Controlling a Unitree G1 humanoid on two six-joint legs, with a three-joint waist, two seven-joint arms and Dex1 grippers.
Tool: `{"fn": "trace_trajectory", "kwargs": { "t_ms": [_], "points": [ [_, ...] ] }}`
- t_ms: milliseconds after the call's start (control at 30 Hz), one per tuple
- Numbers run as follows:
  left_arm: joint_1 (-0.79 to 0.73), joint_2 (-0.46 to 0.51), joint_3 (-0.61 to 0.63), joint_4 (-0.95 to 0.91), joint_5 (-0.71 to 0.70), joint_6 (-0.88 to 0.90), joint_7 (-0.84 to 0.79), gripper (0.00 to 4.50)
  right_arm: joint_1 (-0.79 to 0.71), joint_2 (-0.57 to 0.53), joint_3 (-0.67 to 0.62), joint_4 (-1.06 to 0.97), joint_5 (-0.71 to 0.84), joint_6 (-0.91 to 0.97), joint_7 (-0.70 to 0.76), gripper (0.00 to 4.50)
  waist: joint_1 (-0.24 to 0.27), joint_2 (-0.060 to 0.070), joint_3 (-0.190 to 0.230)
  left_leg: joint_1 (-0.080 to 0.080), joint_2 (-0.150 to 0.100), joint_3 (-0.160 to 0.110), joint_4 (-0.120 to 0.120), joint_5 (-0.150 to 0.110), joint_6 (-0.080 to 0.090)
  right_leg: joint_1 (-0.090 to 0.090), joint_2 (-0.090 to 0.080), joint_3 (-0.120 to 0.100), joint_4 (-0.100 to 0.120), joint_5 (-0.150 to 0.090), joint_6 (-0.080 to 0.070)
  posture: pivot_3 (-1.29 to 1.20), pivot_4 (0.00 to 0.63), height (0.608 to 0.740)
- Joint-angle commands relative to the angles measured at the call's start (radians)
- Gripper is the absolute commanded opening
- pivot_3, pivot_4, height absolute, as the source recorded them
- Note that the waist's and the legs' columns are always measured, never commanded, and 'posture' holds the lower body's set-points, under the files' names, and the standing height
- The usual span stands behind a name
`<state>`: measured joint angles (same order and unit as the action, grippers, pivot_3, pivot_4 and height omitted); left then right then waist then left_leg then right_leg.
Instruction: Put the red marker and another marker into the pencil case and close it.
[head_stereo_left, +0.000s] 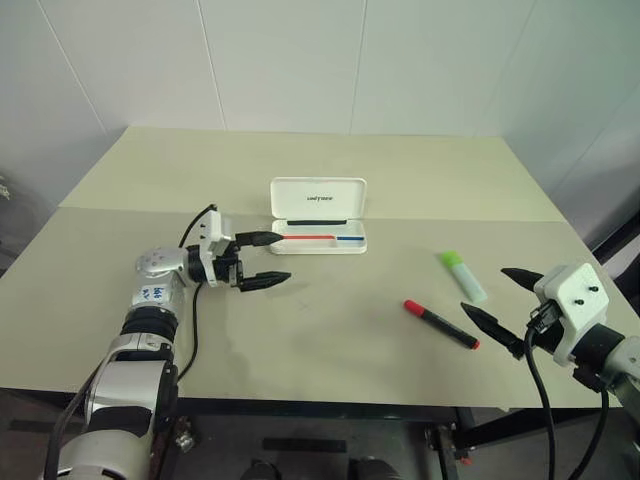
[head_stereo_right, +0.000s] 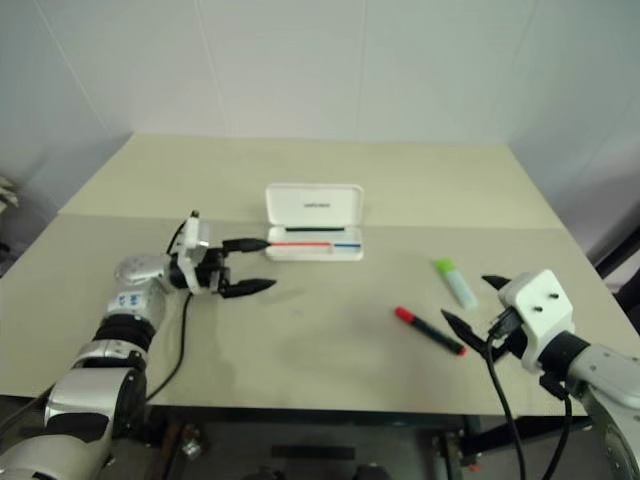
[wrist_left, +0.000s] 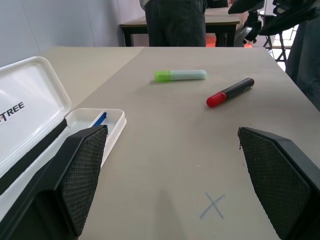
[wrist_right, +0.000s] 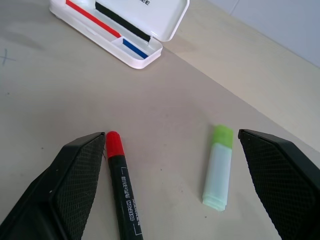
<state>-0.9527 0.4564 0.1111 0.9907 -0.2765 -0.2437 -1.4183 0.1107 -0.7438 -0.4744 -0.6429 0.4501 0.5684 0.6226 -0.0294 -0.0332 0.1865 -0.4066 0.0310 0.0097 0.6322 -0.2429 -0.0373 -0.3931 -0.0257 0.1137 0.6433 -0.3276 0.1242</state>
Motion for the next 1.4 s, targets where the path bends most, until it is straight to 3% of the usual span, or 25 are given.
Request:
{"fn": "trace_trajectory", "kwargs": {
  "t_ms": [33,467,900,1400],
  "points": [
    [-0.046,0.0,-0.004,0.005,0.012,-0.003,0.004,4.47,-0.005,0.022,-0.015,-0.042,0.006,-0.009,-0.036,4.5,0.0,0.0,0.0,0.0,0.0,0.0,0.0,0.0,0.0,0.0,0.0,0.0,0.0,0.0,0.0,0.0,0.15,0.74],
    [-0.157,-0.014,-0.039,0.117,0.111,-0.045,0.105,4.47,-0.084,0.067,0.099,-0.098,0.008,0.004,-0.111,4.5,0.001,-0.001,0.0,0.0,0.0,0.0,0.0,0.0,0.0,0.0,0.0,0.0,0.0,0.0,0.0,0.0,0.15,0.74],
    [-0.302,-0.04,-0.132,0.296,0.305,-0.046,0.304,4.47,-0.003,0.128,0.159,-0.144,-0.02,-0.032,-0.142,4.5,0.001,-0.002,0.001,-0.001,-0.001,0.0,-0.001,0.0,0.0,-0.001,0.001,0.0,0.0,0.0,0.001,0.0,0.15,0.74],
    [-0.337,-0.085,-0.179,0.364,0.466,0.054,0.539,4.47,0.068,0.137,0.115,-0.17,-0.017,-0.054,-0.134,4.5,0.002,-0.003,0.002,-0.001,-0.001,0.0,0.0,0.0,0.0,-0.001,0.001,0.0,0.0,-0.001,0.001,0.0,0.15,0.74]
  ]
}}
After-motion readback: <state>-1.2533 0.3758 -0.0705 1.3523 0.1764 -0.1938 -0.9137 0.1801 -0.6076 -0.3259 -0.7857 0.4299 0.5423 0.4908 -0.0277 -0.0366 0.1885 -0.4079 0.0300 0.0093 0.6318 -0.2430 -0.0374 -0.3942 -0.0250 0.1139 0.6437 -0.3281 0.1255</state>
